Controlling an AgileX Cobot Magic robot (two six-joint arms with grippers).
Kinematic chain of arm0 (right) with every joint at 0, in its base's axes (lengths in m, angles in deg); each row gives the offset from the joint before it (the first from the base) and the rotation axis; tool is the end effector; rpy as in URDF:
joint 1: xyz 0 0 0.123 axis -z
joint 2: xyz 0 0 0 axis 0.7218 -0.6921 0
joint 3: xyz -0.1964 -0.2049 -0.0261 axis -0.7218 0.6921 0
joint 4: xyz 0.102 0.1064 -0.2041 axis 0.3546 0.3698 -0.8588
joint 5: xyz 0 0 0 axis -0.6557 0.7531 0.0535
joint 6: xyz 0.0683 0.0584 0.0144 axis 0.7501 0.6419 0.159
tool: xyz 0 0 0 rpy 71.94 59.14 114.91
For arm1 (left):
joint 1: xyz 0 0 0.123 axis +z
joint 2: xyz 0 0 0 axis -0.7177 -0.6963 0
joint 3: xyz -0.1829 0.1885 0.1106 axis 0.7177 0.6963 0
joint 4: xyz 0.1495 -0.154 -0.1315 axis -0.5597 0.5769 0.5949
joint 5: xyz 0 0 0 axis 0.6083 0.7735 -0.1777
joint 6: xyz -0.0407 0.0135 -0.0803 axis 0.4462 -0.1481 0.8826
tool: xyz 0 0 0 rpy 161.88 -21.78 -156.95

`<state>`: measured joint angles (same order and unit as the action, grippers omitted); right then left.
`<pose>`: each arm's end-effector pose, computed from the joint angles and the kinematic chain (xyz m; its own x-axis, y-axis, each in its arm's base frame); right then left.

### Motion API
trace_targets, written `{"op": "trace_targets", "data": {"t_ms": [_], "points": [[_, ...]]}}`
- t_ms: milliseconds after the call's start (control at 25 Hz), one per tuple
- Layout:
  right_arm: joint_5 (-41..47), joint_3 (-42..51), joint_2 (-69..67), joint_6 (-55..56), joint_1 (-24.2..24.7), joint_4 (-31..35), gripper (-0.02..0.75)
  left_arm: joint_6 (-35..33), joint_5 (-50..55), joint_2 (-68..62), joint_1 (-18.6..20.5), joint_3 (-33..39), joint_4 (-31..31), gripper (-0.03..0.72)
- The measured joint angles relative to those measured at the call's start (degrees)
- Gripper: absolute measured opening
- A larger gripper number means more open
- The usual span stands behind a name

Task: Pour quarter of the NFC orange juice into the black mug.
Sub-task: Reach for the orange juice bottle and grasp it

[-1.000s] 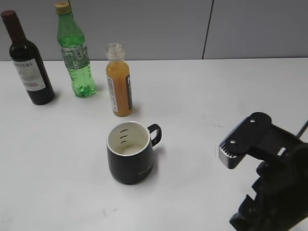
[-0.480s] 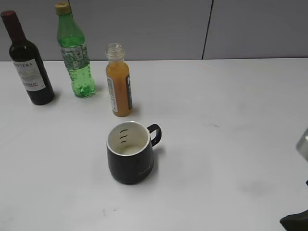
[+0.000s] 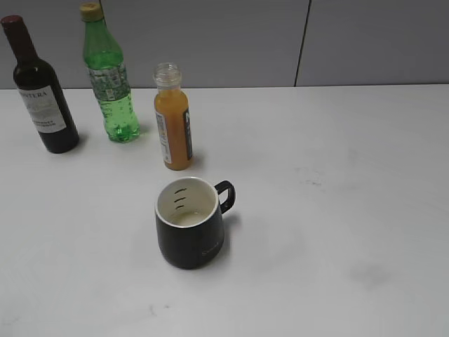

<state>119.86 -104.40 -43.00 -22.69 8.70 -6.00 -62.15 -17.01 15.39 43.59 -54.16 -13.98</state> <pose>0.0666 0.0510 0.2603 -0.6392 -0.4069 -0.6526 -0.5676 0.8222 0.0434 -0.0047 0.0019 0.2709 -0.4828 0.0646 -0.8733 0.0454 0.9978 0.0487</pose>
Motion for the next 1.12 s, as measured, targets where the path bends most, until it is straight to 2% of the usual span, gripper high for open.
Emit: {"op": "trace_targets", "data": {"t_ms": [440,640,840,1120], "points": [[2.0,3.4,19.8,-3.2,18.7,-0.6,0.594,0.0,0.0,0.0,0.0,0.0,0.0,0.231],[2.2,3.6,28.6,-3.8,25.1,-0.6,0.594,0.0,0.0,0.0,0.0,0.0,0.0,0.231],[2.5,3.6,30.2,-3.8,30.7,-0.6,0.594,0.0,0.0,0.0,0.0,0.0,0.0,0.231],[2.5,3.6,30.2,-3.8,34.2,-0.6,0.594,0.0,0.0,0.0,0.0,0.0,0.0,0.231]]}}
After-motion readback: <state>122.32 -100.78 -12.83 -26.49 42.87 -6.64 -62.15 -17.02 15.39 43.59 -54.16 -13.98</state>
